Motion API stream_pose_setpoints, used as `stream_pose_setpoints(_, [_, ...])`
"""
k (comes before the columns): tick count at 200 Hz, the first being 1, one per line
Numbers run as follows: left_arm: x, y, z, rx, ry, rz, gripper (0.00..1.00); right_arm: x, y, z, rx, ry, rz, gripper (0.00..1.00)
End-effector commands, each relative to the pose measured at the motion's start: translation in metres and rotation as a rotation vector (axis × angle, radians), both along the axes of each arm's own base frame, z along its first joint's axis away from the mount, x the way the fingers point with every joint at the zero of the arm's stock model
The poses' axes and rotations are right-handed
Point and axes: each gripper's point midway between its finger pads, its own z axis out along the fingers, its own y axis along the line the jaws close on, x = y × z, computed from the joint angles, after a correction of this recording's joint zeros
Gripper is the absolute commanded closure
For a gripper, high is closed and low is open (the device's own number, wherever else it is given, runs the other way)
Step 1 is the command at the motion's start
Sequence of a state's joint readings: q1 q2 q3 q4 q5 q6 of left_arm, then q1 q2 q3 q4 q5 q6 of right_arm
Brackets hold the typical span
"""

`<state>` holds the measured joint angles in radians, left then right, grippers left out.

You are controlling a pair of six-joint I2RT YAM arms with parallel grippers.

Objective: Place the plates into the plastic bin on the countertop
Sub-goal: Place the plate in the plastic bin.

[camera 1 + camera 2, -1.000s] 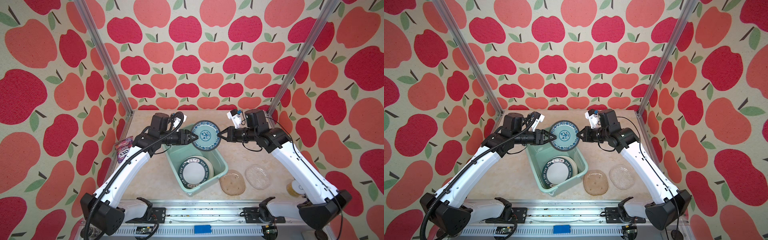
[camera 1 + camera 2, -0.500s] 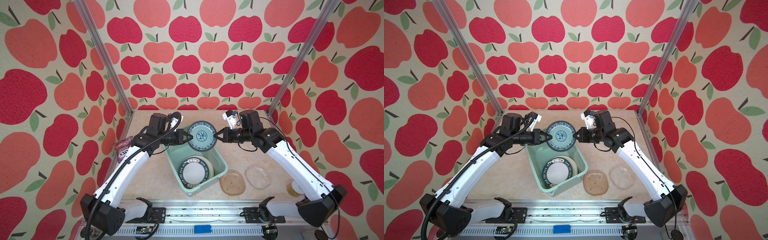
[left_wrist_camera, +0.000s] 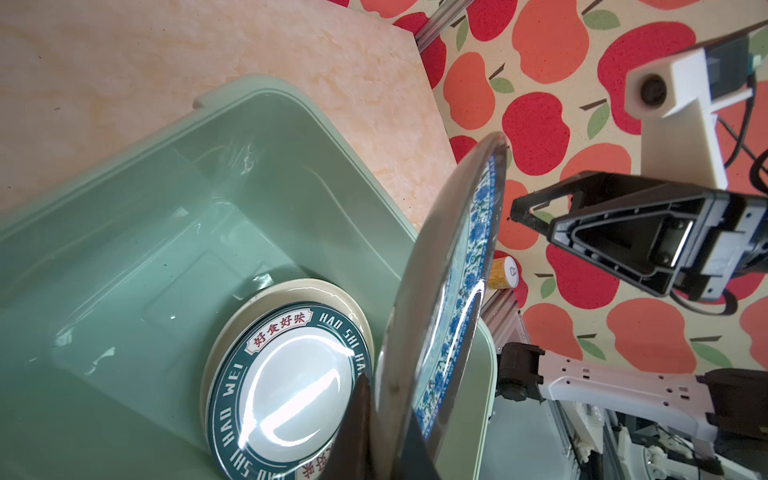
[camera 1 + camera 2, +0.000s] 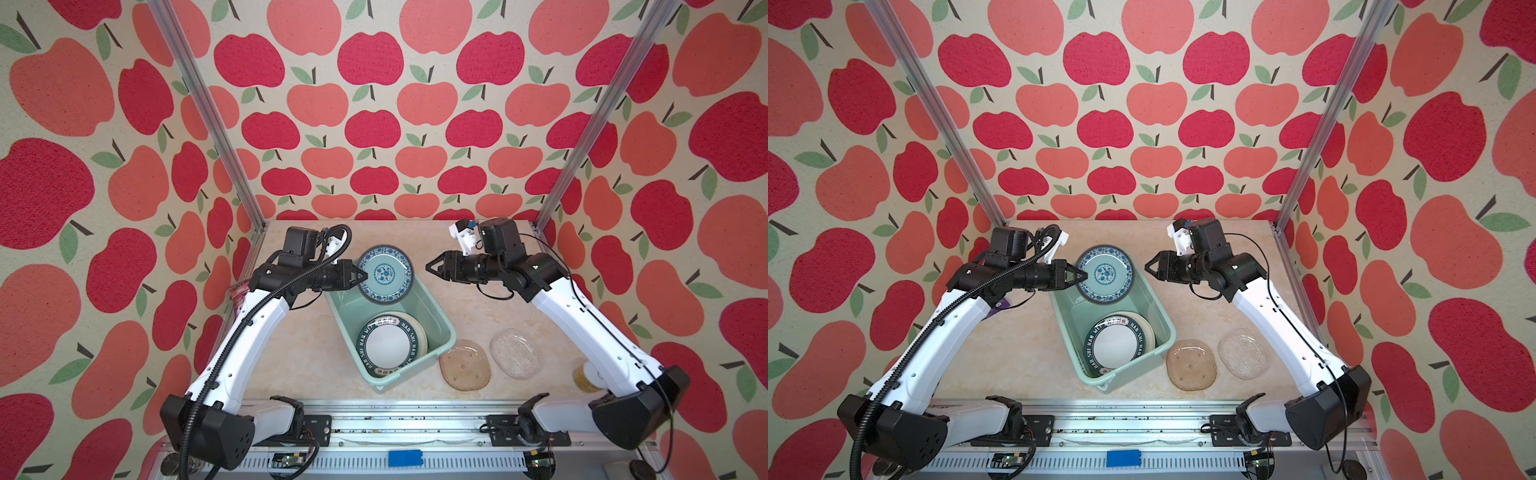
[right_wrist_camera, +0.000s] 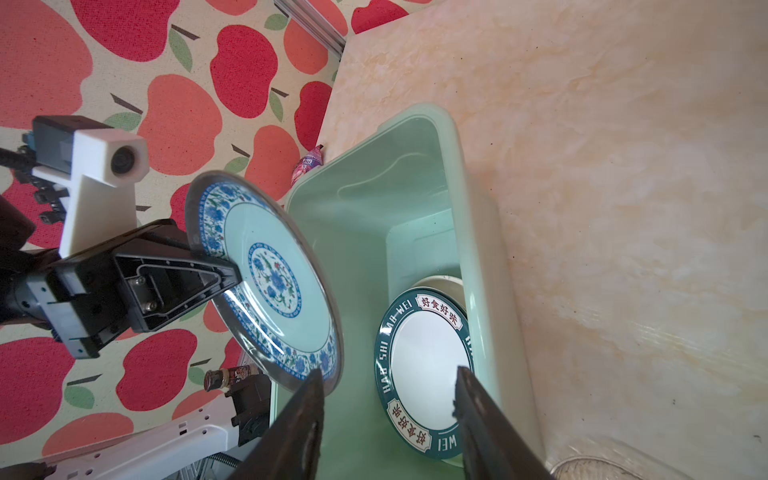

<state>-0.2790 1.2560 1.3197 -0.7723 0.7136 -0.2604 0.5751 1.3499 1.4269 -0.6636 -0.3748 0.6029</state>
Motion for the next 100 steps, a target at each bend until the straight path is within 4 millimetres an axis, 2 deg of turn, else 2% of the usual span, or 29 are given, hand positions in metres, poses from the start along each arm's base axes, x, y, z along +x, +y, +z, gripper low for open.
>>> stream_pose_setpoints(1, [-0.015,0.007,-0.021,0.135,-0.022,-0.124,1.00,0.006,-0.007,0.012,0.008,-0.018,-0.017,0.47])
stream_pose_setpoints(17, [-0.016,0.010,-0.037,0.183,-0.036,-0.153,1.00,0.008,-0.010,0.014,0.015,-0.015,-0.022,0.47])
stream_pose_setpoints(56, [-0.011,-0.005,-0.047,0.169,-0.107,-0.237,1.00,0.012,-0.009,0.018,0.014,-0.007,-0.009,0.46])
stream_pose_setpoints(100, [-0.008,-0.011,-0.076,0.257,-0.028,-0.351,1.00,0.015,-0.013,0.020,0.014,-0.012,-0.019,0.46])
